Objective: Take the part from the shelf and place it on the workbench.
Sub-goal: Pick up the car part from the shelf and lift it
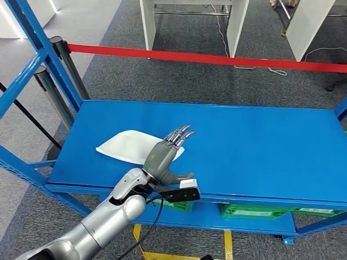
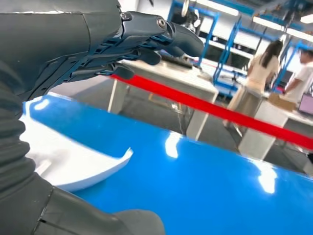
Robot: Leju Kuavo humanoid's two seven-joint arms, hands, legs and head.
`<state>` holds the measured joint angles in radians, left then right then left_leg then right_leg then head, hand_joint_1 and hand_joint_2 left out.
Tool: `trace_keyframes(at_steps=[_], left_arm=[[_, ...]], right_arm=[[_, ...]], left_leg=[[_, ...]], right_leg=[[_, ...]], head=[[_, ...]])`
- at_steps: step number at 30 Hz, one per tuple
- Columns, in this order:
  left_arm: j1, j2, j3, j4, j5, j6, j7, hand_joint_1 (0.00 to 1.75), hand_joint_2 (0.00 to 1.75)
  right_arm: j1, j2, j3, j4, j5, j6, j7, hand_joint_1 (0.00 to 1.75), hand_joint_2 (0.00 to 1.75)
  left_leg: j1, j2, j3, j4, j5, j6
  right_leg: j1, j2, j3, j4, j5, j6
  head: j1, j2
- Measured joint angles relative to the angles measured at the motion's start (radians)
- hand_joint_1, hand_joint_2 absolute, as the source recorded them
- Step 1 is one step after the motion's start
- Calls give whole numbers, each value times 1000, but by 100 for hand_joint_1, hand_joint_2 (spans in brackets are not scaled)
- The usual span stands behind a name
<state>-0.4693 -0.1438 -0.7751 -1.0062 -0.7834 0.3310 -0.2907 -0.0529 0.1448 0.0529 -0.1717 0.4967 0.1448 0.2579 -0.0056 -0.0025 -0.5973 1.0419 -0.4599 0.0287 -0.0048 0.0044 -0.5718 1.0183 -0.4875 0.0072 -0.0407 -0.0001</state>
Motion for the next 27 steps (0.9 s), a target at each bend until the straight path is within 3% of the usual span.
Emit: trace_keyframes(at_steps=[2, 4, 7, 9, 10, 12, 14, 21, 24, 25, 26, 27], left_arm=[[0, -1, -13, 9, 0, -16, 0, 0, 175], [0, -3, -27, 16, 1, -30, -1, 0, 175], [14, -4, -53, 20, -15, -37, 2, 0, 175], [33, 1, -78, 22, -65, -18, 23, 0, 175], [40, 4, -92, 24, -95, -5, 36, 0, 175], [46, 8, -116, 28, -134, 10, 54, 0, 175], [47, 10, -127, 30, -143, 13, 59, 0, 175], [46, 10, -129, 31, -145, 14, 59, 0, 175], [46, 14, -137, 32, -145, 15, 59, 0, 175], [46, 16, -142, 32, -146, 16, 59, 0, 175], [47, 19, -147, 34, -146, 16, 59, 0, 175], [48, 23, -152, 36, -150, 18, 61, 0, 175]], right_arm=[[-1, 0, 0, 0, 3, 0, -1, 0, 0], [-1, -1, 0, 0, 6, -1, -1, 0, 0], [-1, -1, -1, 0, 7, -7, -1, 0, 0], [-1, -2, -1, 0, 8, -10, 0, 0, 0], [-1, -2, -1, 0, 10, -11, 1, 0, 0], [-1, -2, -1, 0, 16, -12, 3, 0, 0], [-1, -2, -1, 0, 19, -12, 4, 0, 0], [-1, -2, -1, 0, 20, -11, 4, 0, 0], [-1, -2, -1, 0, 20, -11, 4, 0, 0], [0, -2, -1, 0, 21, -11, 4, 0, 0], [1, -2, -1, 0, 21, -11, 4, 0, 0], [3, -2, -1, 0, 22, -13, 3, 0, 0]], left_leg=[[1, 0, 1, -14, 0, 4], [8, 0, 5, -26, 6, 10], [11, 2, 5, -32, 10, 16], [10, 3, 4, -31, 10, 16], [11, 3, 4, -30, 10, 16], [12, 1, 4, -26, 8, 13], [12, -1, 4, -22, 6, 8], [8, -1, 2, -21, 6, 4], [5, -1, -5, -16, 9, -5], [6, -1, -14, 6, -5, -13], [7, -1, -45, 82, -42, -21], [9, 0, -64, 134, -62, -26]], right_leg=[[0, -1, -5, -2, 2, 11], [0, -2, -18, 20, -18, 21], [-3, -2, -95, 187, -105, 33], [-5, -2, -131, 265, -123, 39], [-6, -3, -121, 248, -103, 41], [-9, -4, -57, 123, -39, 41], [-11, -5, -6, 23, -8, 41], [-9, -5, 6, 5, -13, 41], [-6, -1, 11, -4, -10, 29], [-7, 0, 10, -5, -7, 17], [-7, 0, 9, -5, -4, 8], [-7, -1, 9, -6, -2, -1]], head=[[-1, 0], [2, 0], [11, 0], [11, 0], [11, 0], [11, 0], [12, 0], [12, 0], [11, 0], [8, 0], [6, 0], [4, 0]])
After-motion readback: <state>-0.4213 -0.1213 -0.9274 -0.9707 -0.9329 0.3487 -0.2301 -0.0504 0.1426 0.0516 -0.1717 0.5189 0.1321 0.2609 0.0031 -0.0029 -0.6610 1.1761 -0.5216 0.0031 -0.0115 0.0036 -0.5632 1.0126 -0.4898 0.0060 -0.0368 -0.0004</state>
